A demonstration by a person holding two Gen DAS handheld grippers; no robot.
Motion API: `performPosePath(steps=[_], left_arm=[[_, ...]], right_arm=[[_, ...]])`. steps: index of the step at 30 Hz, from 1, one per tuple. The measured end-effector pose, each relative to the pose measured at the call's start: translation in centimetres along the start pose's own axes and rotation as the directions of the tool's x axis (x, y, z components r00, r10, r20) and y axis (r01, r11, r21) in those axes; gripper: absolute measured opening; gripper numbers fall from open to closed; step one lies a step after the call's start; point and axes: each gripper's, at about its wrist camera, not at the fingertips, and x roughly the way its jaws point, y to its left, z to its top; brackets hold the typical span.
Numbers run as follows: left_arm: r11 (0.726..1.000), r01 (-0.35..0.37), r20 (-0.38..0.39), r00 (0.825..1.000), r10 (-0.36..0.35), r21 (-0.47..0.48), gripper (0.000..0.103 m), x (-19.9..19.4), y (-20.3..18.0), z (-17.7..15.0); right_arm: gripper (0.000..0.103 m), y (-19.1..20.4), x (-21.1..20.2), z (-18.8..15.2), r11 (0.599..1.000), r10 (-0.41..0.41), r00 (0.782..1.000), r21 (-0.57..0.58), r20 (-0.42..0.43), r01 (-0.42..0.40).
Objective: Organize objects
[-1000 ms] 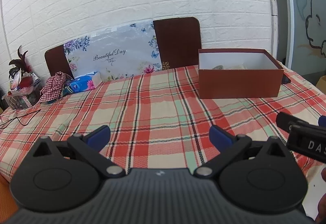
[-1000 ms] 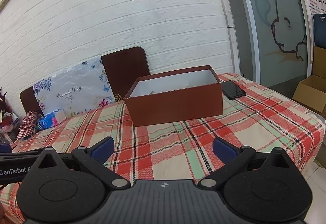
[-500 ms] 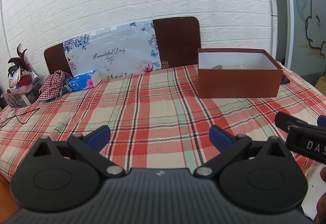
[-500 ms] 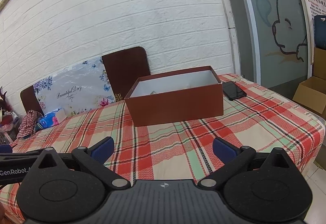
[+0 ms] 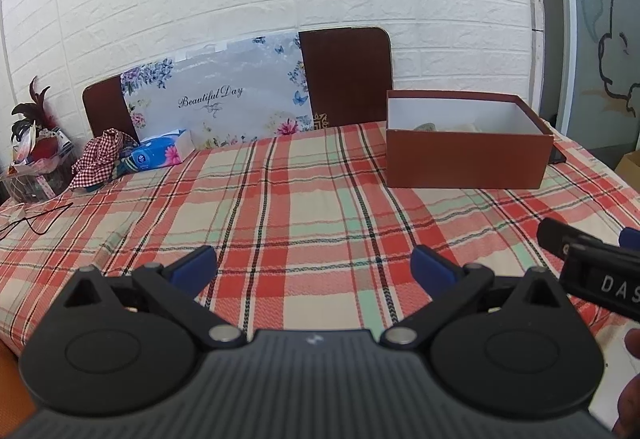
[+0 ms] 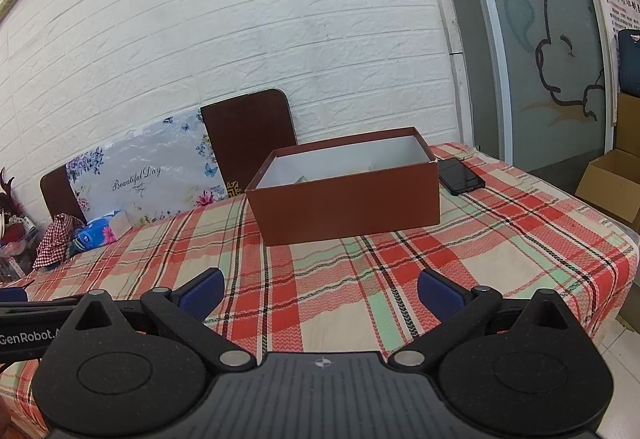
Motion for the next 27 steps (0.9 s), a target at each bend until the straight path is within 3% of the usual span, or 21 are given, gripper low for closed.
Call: performPosePath(steps=[27], left_arm=[[0.999,0.03,-0.041,0.999,-0.03,-0.012,0.103,0.74,0.64,-0.38]], right_arm=[[0.102,0.22,0.21,-0.26,1.0,-0.002,1.0,0.0,-0.016,0.002]])
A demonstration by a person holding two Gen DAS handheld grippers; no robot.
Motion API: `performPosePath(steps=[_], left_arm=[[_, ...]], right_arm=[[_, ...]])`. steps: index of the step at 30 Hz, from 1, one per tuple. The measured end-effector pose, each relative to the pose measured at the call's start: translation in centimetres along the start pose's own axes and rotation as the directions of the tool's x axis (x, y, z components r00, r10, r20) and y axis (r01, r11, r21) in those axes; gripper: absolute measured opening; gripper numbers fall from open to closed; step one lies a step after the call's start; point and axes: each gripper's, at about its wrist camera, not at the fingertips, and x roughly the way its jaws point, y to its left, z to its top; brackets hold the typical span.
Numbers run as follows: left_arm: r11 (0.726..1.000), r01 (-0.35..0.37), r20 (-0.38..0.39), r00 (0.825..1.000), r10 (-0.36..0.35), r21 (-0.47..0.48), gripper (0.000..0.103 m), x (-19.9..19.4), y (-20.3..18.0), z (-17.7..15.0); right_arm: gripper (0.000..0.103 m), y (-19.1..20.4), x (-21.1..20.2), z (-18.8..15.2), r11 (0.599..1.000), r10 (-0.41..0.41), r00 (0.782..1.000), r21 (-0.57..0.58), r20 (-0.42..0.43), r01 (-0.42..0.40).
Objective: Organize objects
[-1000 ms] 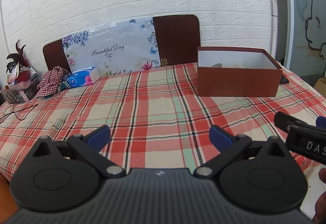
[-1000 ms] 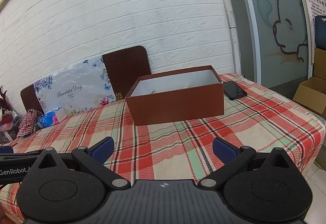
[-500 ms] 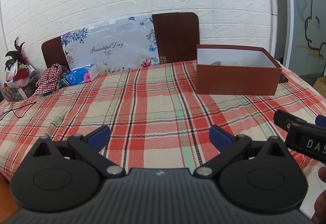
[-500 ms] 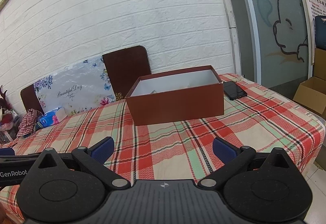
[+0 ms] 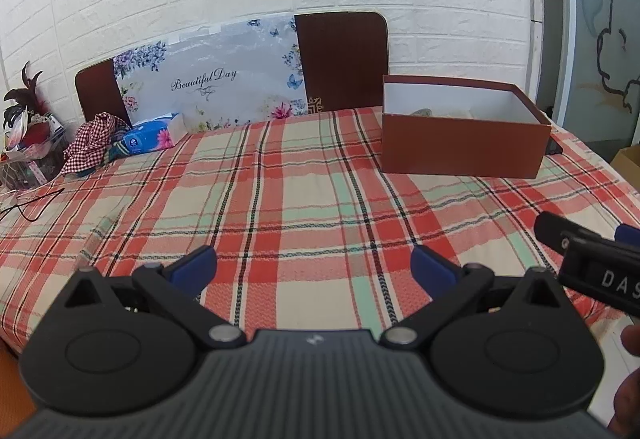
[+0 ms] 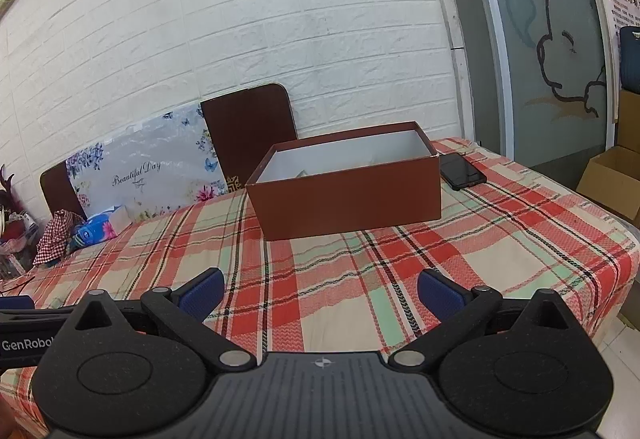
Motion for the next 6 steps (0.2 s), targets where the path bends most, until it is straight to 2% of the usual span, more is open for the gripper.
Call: performPosePath(steps=[6], left_arm=[[1.0,0.012,0.022,1.0,-0.012,-0.003,0.103,-0.27,0.18,0.08]], right_arm=[[0.102,-0.04,0.09,0.1,1.0,-0.001,1.0,-0.001,-0.004,0.001]])
